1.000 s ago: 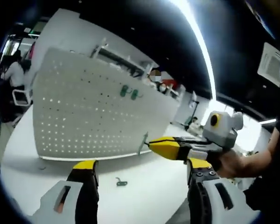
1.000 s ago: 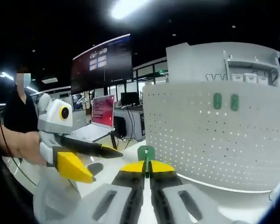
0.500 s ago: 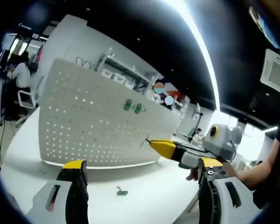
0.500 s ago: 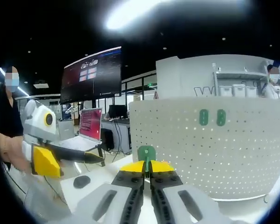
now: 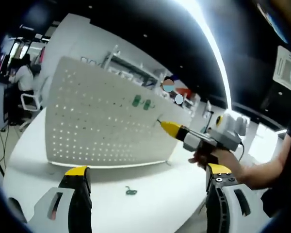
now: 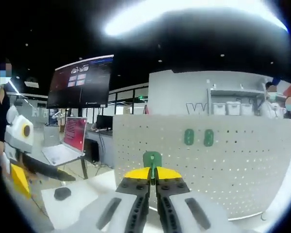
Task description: Insert the hook assembly into the mounting plate slot until the hook locks in place.
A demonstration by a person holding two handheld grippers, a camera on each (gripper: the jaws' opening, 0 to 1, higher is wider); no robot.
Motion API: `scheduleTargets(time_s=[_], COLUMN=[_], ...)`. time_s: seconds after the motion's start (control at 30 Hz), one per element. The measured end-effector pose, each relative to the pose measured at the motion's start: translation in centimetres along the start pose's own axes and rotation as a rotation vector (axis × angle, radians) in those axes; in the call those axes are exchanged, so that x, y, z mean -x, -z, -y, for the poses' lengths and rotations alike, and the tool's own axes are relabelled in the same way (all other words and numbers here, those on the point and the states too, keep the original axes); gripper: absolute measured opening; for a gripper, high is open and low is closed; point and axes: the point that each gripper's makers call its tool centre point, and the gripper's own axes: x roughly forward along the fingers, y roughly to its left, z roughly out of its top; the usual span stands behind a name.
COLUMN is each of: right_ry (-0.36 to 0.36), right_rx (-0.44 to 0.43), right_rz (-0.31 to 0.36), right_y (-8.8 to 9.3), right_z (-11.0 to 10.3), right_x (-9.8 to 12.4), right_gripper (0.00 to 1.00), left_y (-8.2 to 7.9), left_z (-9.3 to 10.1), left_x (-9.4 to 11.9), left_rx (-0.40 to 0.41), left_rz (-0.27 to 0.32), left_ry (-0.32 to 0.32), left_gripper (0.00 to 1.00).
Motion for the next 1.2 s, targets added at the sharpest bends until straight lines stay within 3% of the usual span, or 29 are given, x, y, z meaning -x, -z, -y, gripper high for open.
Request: scheduleTargets(time_s=[0.17,0.27,1.0,1.2], right_ry=[0.058,0.055,0.223,0.269], right_rx=[-0.012,-0.033,0.022,0.009], right_rz=[0.02,0.021,0.059,0.07], right_y=[-0.4,-0.4,-1.8,-2.0], right_z=[2.1,2.9,11.8,14.0], right_x=[-0.4,-1.0,-3.2,-3.9], right_gripper=[0.0,0.0,0.0,0.0], left_y=[-0.1,-0.1,0.2,-0.2], left_z=[0.1,0.1,-0.1,-0.3], left_x=[0.1,0.1,-0.7,-0.7], left_rx=[-0.004,-0.008,0.011,0.037], left_rz=[-0.004,-0.009,-0.036,-0.018], left_ry=[-0.002,-0.002,0.007,0.006], left_gripper=[1.0,1.0,1.0,1.0])
